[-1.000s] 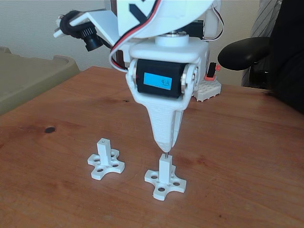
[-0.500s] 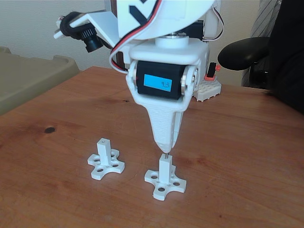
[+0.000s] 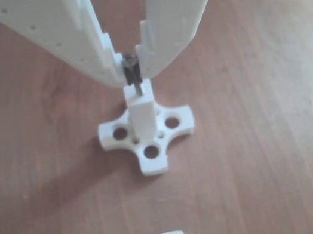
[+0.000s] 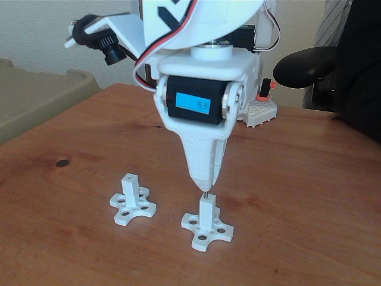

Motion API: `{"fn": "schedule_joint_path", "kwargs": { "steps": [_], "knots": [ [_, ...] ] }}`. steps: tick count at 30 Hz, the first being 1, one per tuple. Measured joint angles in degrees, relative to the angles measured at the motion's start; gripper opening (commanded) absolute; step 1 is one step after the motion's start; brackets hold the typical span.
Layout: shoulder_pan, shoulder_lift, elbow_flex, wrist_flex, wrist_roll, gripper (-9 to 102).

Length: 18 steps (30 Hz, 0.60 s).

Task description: Grab the screw and set it in the hole.

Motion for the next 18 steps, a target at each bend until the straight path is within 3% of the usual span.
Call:
{"fn": "schedule_joint_path", "kwargs": {
  "steps": [18],
  "knots": [
    [0.00,0.00,0.00,0.00,-0.53,-4]
  ]
}}
